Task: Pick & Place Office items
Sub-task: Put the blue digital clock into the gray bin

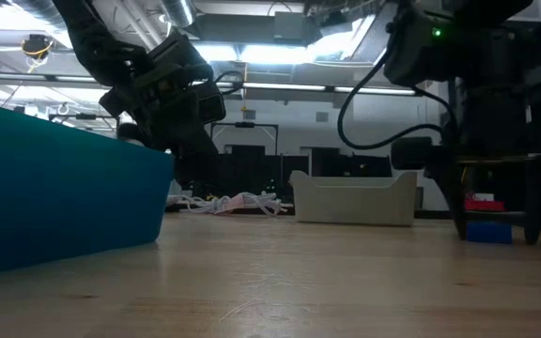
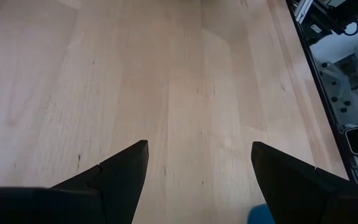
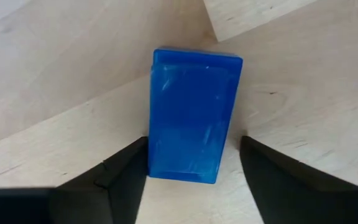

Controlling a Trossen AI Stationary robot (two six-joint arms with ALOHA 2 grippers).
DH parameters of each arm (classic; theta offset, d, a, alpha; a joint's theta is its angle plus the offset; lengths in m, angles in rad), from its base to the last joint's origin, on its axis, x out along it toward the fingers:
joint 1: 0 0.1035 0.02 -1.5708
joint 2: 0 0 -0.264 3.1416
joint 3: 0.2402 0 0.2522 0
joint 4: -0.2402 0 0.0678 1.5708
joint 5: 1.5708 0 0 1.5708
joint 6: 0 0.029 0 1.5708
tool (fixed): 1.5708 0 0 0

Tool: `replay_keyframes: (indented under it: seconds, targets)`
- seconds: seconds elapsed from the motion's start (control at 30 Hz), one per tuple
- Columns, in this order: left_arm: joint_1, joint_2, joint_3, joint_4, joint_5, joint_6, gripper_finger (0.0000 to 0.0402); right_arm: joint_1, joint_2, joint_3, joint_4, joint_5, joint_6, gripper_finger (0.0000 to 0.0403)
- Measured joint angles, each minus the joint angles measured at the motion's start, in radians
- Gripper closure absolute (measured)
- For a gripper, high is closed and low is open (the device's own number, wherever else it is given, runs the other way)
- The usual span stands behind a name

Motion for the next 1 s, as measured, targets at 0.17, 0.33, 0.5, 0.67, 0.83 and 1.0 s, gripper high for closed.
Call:
replay_keyframes:
  seconds: [0.17, 0.33, 0.5, 0.67, 0.83, 1.0]
  targets:
    - [0.000, 0.000, 0.000, 0.000, -0.001, 0.000, 0.0121, -0.004, 0.001, -0.001, 0.001, 0.013, 0.000, 0.0205]
    - [0.000, 0.000, 0.000, 0.001, -0.001, -0.006, 0.0121, -0.004, 0.001, -0.001, 0.001, 0.024, -0.001, 0.0250]
    - [0.000, 0.000, 0.000, 0.079, 0.001, -0.050, 0.0121, -0.003, -0.024, -0.007, 0.045, 0.102, 0.000, 0.0250]
    - [0.014, -0.003, 0.028, 0.137, 0.011, -0.113, 0.0121, -0.009, -0.095, -0.010, 0.118, 0.307, -0.004, 0.0250]
    - [0.036, -0.003, 0.084, 0.137, 0.022, -0.115, 0.0121, -0.025, -0.171, -0.008, 0.174, 0.468, -0.051, 0.0250]
    - [0.065, -0.003, 0.140, 0.136, 0.022, -0.116, 0.0121, -0.071, -0.243, -0.007, 0.235, 0.561, -0.183, 0.0250]
